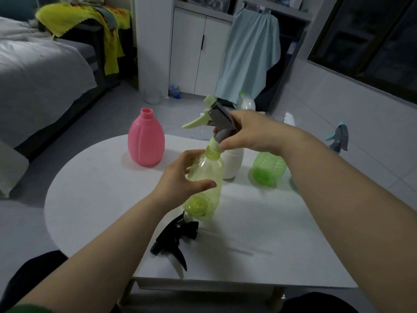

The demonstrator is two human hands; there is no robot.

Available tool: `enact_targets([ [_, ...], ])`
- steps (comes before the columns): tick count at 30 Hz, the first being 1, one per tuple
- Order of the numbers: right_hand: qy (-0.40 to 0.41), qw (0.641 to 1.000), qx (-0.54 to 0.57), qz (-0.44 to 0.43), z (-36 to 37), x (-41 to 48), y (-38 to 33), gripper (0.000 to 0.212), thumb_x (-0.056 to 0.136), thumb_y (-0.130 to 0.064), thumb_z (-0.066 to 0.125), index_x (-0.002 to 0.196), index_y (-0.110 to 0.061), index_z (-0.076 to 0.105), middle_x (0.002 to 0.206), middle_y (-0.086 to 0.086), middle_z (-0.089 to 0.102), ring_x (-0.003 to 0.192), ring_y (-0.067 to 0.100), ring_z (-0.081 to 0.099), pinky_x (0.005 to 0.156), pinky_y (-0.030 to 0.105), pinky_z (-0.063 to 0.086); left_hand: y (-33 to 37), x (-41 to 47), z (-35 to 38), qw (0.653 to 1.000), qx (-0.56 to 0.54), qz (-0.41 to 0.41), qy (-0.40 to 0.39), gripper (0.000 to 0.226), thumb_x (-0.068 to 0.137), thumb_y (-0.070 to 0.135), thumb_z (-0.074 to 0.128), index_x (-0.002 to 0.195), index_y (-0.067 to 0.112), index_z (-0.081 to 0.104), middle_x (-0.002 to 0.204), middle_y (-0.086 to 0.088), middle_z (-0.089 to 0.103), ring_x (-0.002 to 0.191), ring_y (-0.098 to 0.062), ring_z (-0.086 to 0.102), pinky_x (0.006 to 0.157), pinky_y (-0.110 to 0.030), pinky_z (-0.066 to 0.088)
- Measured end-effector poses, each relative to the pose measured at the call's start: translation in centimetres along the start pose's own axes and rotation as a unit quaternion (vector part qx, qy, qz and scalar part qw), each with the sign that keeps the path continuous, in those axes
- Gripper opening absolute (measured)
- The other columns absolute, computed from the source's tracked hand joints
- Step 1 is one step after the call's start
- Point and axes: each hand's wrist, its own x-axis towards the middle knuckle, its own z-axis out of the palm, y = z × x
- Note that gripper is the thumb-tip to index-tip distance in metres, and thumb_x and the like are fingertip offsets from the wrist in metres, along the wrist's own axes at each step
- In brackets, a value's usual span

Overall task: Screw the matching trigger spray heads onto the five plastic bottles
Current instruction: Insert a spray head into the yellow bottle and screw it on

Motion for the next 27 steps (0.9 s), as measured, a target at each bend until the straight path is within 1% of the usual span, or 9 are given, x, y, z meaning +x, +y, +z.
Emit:
enact_targets([
  [3, -0.032, 0.998, -0.062, 0.012, 0.4, 0.3, -0.9, 0.025, 0.071, -0.007, 0.064, 0.093, -0.012, 0.055, 0.081, -0.003, 0.058, 0.081, 0.015, 0.055, 0.067, 0.02, 0.045, 0.0, 0.0, 0.1, 1.0, 0.001, -0.001, 0.003, 0.061, 0.058, 0.017, 0.079, 0.092, 0.049, 0.039, 0.095, 0.031, 0.046, 0.089, 0.019, 0.045, 0.074, 0.005, 0.035],
  [6, -0.038, 0.992, -0.121, 0.009, 0.6, 0.4, -1.3, 0.024, 0.071, -0.014, 0.067, 0.088, -0.017, 0.051, 0.087, -0.003, 0.059, 0.083, 0.016, 0.056, 0.069, 0.023, 0.045, -0.1, 0.0, 0.0, 1.0, 0.003, -0.004, -0.005, 0.059, 0.059, 0.018, 0.079, 0.099, 0.041, 0.041, 0.096, 0.03, 0.048, 0.092, 0.012, 0.047, 0.076, 0.004, 0.035],
  [10, -0.025, 0.993, -0.117, 0.009, 0.7, 0.4, -1.3, 0.024, 0.069, -0.014, 0.069, 0.073, -0.023, 0.048, 0.076, -0.009, 0.058, 0.076, 0.014, 0.057, 0.064, 0.02, 0.045, 0.0, 0.0, -0.1, 1.0, 0.003, -0.005, -0.002, 0.059, 0.059, 0.018, 0.079, 0.101, 0.037, 0.042, 0.095, 0.03, 0.048, 0.092, 0.013, 0.047, 0.076, 0.006, 0.034],
  [15, 0.0, 0.992, -0.125, 0.025, 1.2, 0.9, -1.1, 0.026, 0.068, -0.015, 0.069, 0.065, -0.023, 0.045, 0.064, -0.002, 0.057, 0.046, 0.005, 0.051, 0.038, 0.01, 0.04, 0.3, -0.1, 0.2, 1.0, 0.021, -0.013, 0.017, 0.063, 0.058, 0.021, 0.079, 0.112, 0.026, 0.047, 0.093, 0.03, 0.046, 0.095, -0.005, 0.05, 0.08, -0.011, 0.038],
  [17, 0.032, 0.987, -0.153, 0.032, 1.5, 1.0, -1.1, 0.027, 0.067, -0.023, 0.071, 0.063, -0.023, 0.044, 0.062, -0.004, 0.057, 0.044, 0.005, 0.051, 0.036, 0.011, 0.04, 0.4, -0.1, 0.4, 0.999, 0.035, -0.015, 0.031, 0.065, 0.057, 0.023, 0.08, 0.113, 0.023, 0.048, 0.092, 0.03, 0.045, 0.097, -0.01, 0.05, 0.085, -0.022, 0.039],
  [20, 0.075, 0.979, -0.184, 0.04, 2.0, 1.0, -0.8, 0.029, 0.067, -0.034, 0.069, 0.063, -0.023, 0.043, 0.06, -0.004, 0.053, 0.044, 0.009, 0.051, 0.031, 0.013, 0.037, 0.6, -0.2, 0.9, 0.998, 0.039, -0.016, 0.05, 0.066, 0.055, 0.025, 0.08, 0.113, 0.021, 0.048, 0.093, 0.026, 0.047, 0.099, -0.011, 0.049, 0.087, -0.027, 0.039],
  [22, 0.088, 0.976, -0.195, 0.043, 2.1, 1.1, -0.5, 0.027, 0.068, -0.042, 0.066, 0.07, -0.021, 0.049, 0.062, -0.003, 0.055, 0.047, 0.01, 0.052, 0.037, 0.018, 0.039, 0.7, -0.2, 1.0, 0.998, 0.04, -0.019, 0.053, 0.069, 0.056, 0.026, 0.08, 0.115, 0.019, 0.047, 0.1, 0.016, 0.049, 0.1, -0.01, 0.048, 0.089, -0.028, 0.04],
  [24, 0.068, 0.983, -0.166, 0.048, 2.1, 1.0, -0.1, 0.038, 0.069, -0.045, 0.064, 0.089, -0.016, 0.053, 0.075, -0.001, 0.06, 0.059, 0.009, 0.054, 0.049, 0.023, 0.041, 0.7, -0.1, 1.1, 0.998, 0.041, -0.021, 0.048, 0.07, 0.056, 0.026, 0.08, 0.116, 0.019, 0.046, 0.103, 0.014, 0.048, 0.1, -0.009, 0.047, 0.088, -0.027, 0.039],
  [27, 0.005, 0.996, -0.071, 0.059, 1.7, 0.6, 0.4, 0.035, 0.072, -0.035, 0.065, 0.097, -0.022, 0.044, 0.087, -0.002, 0.058, 0.072, 0.01, 0.053, 0.056, 0.023, 0.043, 0.7, -0.2, 1.0, 0.998, 0.045, -0.025, 0.042, 0.068, 0.057, 0.026, 0.08, 0.115, 0.02, 0.046, 0.101, 0.017, 0.047, 0.098, -0.006, 0.046, 0.086, -0.024, 0.036],
])
